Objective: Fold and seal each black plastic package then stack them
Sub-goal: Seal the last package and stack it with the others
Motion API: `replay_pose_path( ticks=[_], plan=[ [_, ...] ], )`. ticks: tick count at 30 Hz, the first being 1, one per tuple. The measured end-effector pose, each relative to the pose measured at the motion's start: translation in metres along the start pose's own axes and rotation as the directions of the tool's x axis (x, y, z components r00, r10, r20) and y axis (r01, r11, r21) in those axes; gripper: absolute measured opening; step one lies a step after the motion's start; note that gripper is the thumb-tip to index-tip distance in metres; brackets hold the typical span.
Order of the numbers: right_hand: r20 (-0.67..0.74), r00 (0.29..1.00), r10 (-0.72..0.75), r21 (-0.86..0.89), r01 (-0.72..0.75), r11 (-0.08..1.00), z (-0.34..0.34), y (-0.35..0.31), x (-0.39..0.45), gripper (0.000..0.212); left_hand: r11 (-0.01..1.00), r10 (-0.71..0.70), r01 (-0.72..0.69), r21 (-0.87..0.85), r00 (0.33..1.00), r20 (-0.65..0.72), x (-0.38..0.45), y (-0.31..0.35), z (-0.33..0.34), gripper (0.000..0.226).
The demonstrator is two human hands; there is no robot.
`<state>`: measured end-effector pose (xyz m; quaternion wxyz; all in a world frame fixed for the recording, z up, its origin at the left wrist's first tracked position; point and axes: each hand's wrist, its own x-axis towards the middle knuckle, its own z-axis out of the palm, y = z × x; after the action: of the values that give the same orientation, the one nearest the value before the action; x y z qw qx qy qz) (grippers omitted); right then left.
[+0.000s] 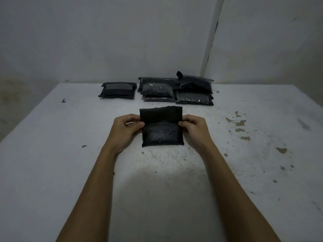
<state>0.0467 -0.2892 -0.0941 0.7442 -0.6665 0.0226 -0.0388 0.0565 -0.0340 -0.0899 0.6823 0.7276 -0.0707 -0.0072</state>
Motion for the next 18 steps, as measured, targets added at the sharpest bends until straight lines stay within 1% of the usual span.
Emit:
replay_pose_path(
  ticks=[6,9,11,14,18],
  plan=[
    [0.005,1.000,-0.021,-0.073,0.021,0.997,-0.006,-0.002,-0.002,0.028,1.000,0.030,-0.030,-0.008,0.999,0.024,-0.002,0.002,0.001,0.017],
    [0.038,0.999,-0.013,-0.019,0.014,1.000,-0.009,-0.003,0.000,0.034,0.998,0.047,-0.048,0.029,0.998,0.033,-0.002,0.003,-0.001,0.019],
    [0.066,0.998,-0.002,0.014,0.001,1.000,-0.010,-0.003,0.000,0.033,0.997,0.054,-0.056,0.047,0.998,0.035,-0.002,0.003,-0.001,0.020],
    [0.098,0.995,0.004,0.039,-0.008,0.999,-0.013,-0.004,0.000,0.033,0.999,0.028,-0.029,0.024,0.999,0.030,-0.003,0.003,-0.002,0.024],
    [0.099,0.995,-0.007,0.038,0.003,0.999,-0.014,-0.006,-0.002,0.029,0.996,0.020,-0.022,0.081,0.999,0.028,-0.005,0.006,-0.001,0.032]
  ],
)
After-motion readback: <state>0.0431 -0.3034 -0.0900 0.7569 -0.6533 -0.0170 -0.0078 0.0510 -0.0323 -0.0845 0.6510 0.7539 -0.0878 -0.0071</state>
